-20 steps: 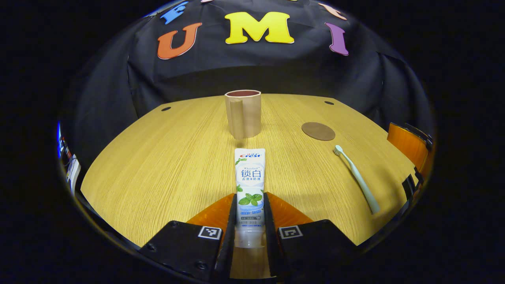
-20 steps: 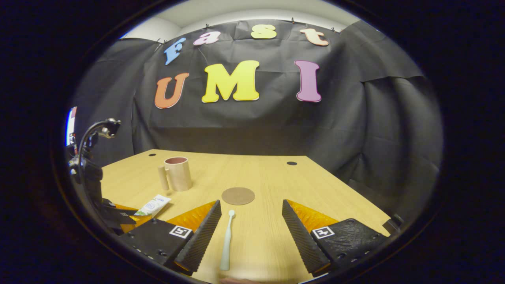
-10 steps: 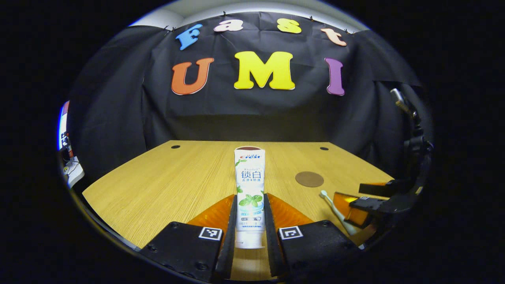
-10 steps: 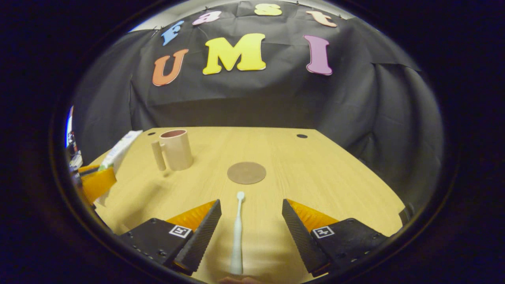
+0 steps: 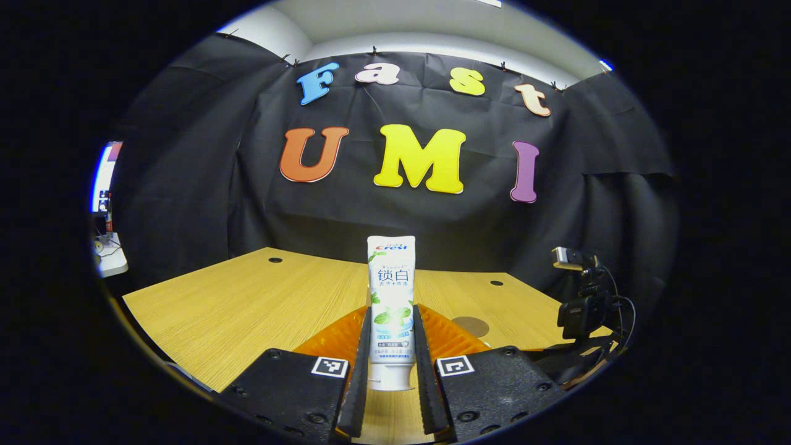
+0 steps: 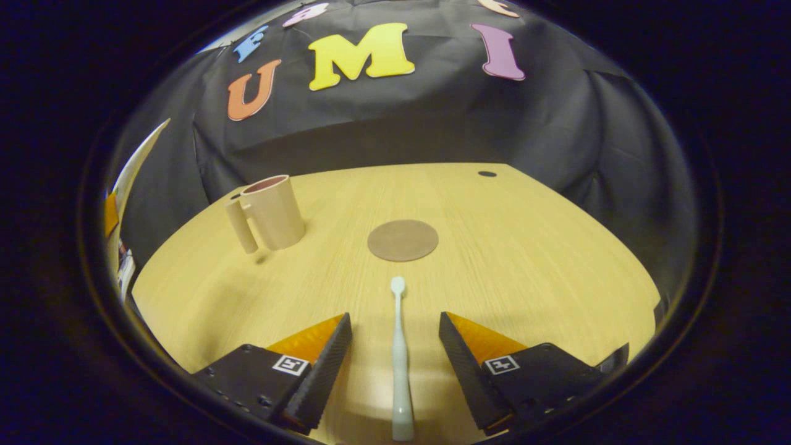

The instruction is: Put the toothbrush and toothpaste on the desktop into the cup, then pick up the cup and place it on the coaster on the desktop.

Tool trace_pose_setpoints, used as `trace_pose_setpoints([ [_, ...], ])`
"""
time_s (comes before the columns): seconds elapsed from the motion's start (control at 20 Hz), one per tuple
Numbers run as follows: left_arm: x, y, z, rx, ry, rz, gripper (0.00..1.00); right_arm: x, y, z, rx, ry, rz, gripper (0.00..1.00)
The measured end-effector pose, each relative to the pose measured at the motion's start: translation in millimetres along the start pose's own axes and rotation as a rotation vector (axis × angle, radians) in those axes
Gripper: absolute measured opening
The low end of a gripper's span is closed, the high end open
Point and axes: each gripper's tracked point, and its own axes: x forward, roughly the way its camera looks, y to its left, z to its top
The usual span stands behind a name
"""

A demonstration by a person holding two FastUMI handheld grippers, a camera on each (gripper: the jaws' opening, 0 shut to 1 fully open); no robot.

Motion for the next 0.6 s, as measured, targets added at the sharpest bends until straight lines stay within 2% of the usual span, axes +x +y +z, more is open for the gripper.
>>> trace_pose_setpoints([
  [0.05, 0, -1, -1, -0.002, 0.001, -0.006, 0.38, 2, 1, 2, 0.000, -0.002, 0.001, 0.84],
  [0.1, -1, -3, -3, -0.005, 0.009, -0.011, 0.38, 3, 0, -3, 0.004, 0.018, -0.001, 0.73],
  [0.2, 0, -6, -5, -0.018, 0.017, -0.022, 0.38, 5, -6, -4, -0.014, 0.022, -0.027, 0.60],
  [0.25, 0, -6, -6, -0.021, 0.020, -0.024, 0.38, 4, -1, -3, -0.014, 0.030, -0.009, 0.51],
  [0.35, 1, -4, -7, -0.021, 0.023, -0.018, 0.38, 8, 2, -7, -0.016, 0.052, 0.010, 0.24],
  [0.4, 2, -3, -8, -0.022, 0.024, -0.014, 0.38, 7, 0, -6, -0.014, 0.065, 0.006, 0.07],
  [0.5, 3, -2, -13, -0.030, 0.039, -0.013, 0.38, 5, 0, -5, -0.019, 0.076, 0.007, 0.01],
  [0.6, 5, -3, -14, -0.034, 0.046, -0.014, 0.38, 2, 2, -3, -0.021, 0.060, 0.017, 0.01],
])
